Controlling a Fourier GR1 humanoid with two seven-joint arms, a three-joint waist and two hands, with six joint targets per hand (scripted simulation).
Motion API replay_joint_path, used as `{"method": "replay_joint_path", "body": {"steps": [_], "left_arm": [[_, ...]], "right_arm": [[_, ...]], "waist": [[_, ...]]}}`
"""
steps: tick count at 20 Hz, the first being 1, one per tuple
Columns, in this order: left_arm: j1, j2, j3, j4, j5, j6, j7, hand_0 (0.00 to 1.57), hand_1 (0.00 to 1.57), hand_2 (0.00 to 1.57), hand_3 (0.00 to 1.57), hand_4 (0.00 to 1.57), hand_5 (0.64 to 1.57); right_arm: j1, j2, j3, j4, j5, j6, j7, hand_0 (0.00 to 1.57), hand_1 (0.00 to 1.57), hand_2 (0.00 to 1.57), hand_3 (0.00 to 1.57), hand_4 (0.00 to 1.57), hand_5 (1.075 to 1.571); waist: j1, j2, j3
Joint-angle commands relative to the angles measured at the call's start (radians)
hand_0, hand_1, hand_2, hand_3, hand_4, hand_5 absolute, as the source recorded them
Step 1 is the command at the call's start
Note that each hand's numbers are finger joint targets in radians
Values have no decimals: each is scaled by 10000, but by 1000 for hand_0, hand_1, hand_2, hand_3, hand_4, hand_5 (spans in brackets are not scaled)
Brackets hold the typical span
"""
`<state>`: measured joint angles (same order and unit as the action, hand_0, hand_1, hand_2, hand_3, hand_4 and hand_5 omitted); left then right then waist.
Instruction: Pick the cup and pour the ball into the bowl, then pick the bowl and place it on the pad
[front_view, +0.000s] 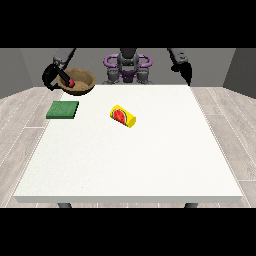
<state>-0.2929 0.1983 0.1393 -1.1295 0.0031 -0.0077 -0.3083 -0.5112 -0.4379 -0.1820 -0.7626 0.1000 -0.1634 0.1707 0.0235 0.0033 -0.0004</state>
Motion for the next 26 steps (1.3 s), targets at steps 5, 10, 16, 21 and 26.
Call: {"method": "replay_joint_path", "body": {"steps": [5,10,16,21,26], "left_arm": [[-394,2063,1524,-695,1714,-2086,377,0,0,0,0,1324,1546],[-642,3734,3103,488,2673,-3219,-441,0,0,0,0,1280,1571],[-1001,4739,3761,1333,3136,-3792,-333,0,0,0,0,1209,1563],[-1068,4716,3911,2032,2983,-3882,-1498,0,0,0,0,1186,1557],[-1224,4631,3657,1505,3015,-3676,-1031,0,0,0,0,1174,1549]], "right_arm": [[438,-1290,-1314,826,-605,318,-1155,1571,1571,1571,0,919,1571],[334,-1352,-1617,647,-764,169,-2080,1571,1571,1571,0,820,1570],[-132,-1139,-1703,927,-844,-8,-2115,1571,1571,1571,0,757,1567],[-612,-2060,-1984,930,-659,-697,-1406,1549,1549,1571,1036,0,1560],[-1112,-2015,-2041,1868,-871,-113,-1602,420,420,562,917,0,1518]], "waist": [[1215,693,18],[1019,1790,8],[931,1975,10],[615,2714,-2],[851,2825,7]]}}
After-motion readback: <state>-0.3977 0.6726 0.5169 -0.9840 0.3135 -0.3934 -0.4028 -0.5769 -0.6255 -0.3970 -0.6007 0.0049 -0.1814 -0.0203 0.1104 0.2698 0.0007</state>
